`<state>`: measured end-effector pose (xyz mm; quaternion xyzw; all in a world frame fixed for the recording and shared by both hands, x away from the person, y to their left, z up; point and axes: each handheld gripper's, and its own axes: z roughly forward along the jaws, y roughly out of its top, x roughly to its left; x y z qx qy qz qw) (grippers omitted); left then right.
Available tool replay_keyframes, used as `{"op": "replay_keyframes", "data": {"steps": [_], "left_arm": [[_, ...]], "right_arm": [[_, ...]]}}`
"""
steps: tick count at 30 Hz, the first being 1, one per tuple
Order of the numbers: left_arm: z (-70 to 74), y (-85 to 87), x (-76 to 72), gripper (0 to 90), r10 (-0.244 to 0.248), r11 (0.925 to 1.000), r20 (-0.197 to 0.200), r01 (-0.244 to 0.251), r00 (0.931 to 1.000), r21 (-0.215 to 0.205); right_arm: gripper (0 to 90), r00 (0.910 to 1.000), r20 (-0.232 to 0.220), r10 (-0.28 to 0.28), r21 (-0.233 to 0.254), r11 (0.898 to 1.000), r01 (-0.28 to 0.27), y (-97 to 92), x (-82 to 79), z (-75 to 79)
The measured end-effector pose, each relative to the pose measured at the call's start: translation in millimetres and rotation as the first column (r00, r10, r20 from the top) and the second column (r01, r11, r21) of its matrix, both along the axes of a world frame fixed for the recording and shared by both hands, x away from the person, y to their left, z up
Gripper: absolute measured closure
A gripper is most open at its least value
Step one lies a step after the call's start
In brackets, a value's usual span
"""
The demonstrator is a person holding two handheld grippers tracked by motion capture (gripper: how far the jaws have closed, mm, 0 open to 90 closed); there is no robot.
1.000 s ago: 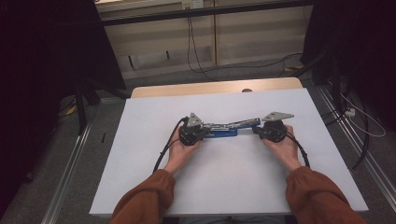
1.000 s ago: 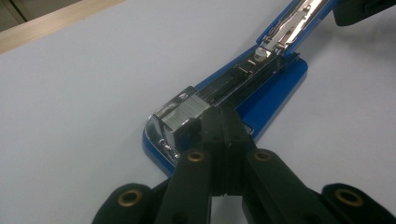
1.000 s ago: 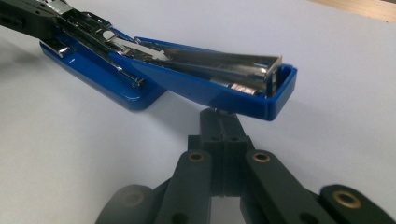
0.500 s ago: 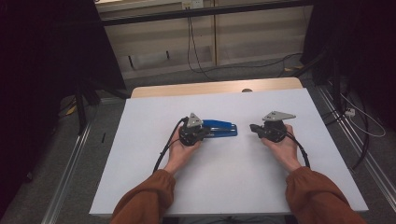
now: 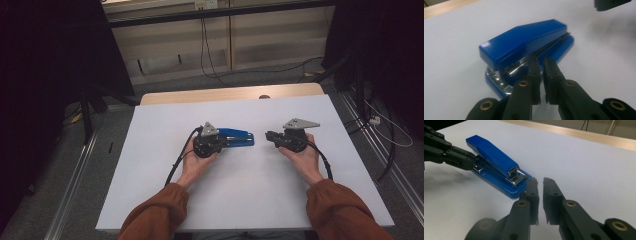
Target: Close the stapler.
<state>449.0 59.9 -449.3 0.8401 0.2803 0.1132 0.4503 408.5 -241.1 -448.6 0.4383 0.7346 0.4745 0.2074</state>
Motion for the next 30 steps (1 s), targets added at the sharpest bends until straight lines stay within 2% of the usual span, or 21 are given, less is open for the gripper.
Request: {"op": "replay_keyframes", "data": {"steps": [6, 9, 11, 13, 16, 19, 21, 22, 23, 25, 26, 28, 30], "left_arm": [[3.6, 5.8, -6.2, 75.4, 0.004, 0.9998, 0.003, -0.004, 1.0000, -0.018], [4.9, 11.2, -8.6, 72.1, 0.017, 0.9994, 0.022, -0.016, 0.9996, -0.032], [5.8, 15.1, -8.6, 67.3, 0.032, 0.9988, 0.032, -0.031, 0.9990, -0.038], [6.3, 18.1, -7.9, 64.3, 0.047, 0.9972, 0.023, -0.046, 0.9986, -0.059], [7.9, 21.1, -5.5, 48.5, 0.078, 0.9947, 0.020, -0.076, 0.9968, -0.069], [9.5, 23.2, -5.3, 36.0, 0.108, 0.9932, 0.034, -0.107, 0.9936, -0.047], [11.4, 23.7, -5.8, 24.2, 0.157, 0.9875, 0.047, -0.156, 0.9865, -0.024], [12.8, 24.4, -6.6, 19.3, 0.188, 0.9821, 0.038, -0.188, 0.9814, -0.016], [14.2, 25.5, -6.9, 14.6, 0.194, 0.9809, 0.030, -0.194, 0.9805, -0.017], [16.0, 27.7, -8.3, 9.9, 0.181, 0.9830, 0.015, -0.180, 0.9834, -0.034], [16.6, 29.2, -9.0, 9.2, 0.171, 0.9850, 0.029, -0.170, 0.9849, -0.030], [17.1, 31.0, -10.8, 5.8, 0.158, 0.9872, 0.048, -0.157, 0.9862, -0.027], [17.8, 33.1, -11.3, 3.6, 0.116, 0.9926, 0.053, -0.114, 0.9918, -0.040]], "right_arm": [[67.5, 1.0000, 0.007, -0.004, 0.020, 1.000, 0.004, 0.7, -1.7, 1.3], [59.9, 0.9999, 0.011, 0.000, 0.037, 0.999, -0.001, 1.0, -2.2, 2.3], [51.8, 0.9999, 0.013, -0.004, 0.039, 0.999, 0.004, 1.5, -2.9, 2.7], [44.5, 0.9997, 0.021, -0.009, 0.050, 0.999, 0.008, 1.4, -3.5, 3.0], [28.8, 0.9984, 0.042, -0.036, 0.080, 0.996, 0.033, 0.6, -4.9, 6.4], [13.4, 0.9976, 0.039, -0.057, 0.091, 0.994, 0.053, -0.4, -5.7, 7.6], [9.5, 0.9978, 0.025, -0.061, 0.091, 0.994, 0.058, -1.9, -5.9, 7.0], [8.4, 0.9979, 0.023, -0.061, 0.087, 0.995, 0.059, -2.7, -6.4, 7.0], [6.6, 0.9976, 0.024, -0.066, 0.083, 0.994, 0.064, -3.1, -7.4, 7.2], [3.2, 0.9940, 0.046, -0.099, 0.080, 0.992, 0.095, -4.3, -11.2, 7.4], [2.0, 0.9916, 0.064, -0.112, 0.079, 0.991, 0.107, -4.4, -13.6, 7.5], [2.5, 0.9903, 0.070, -0.120, 0.072, 0.991, 0.114, -5.1, -17.0, 9.2], [2.7, 0.9888, 0.081, -0.126, 0.077, 0.990, 0.119, -6.1, -20.4, 10.5]]}}
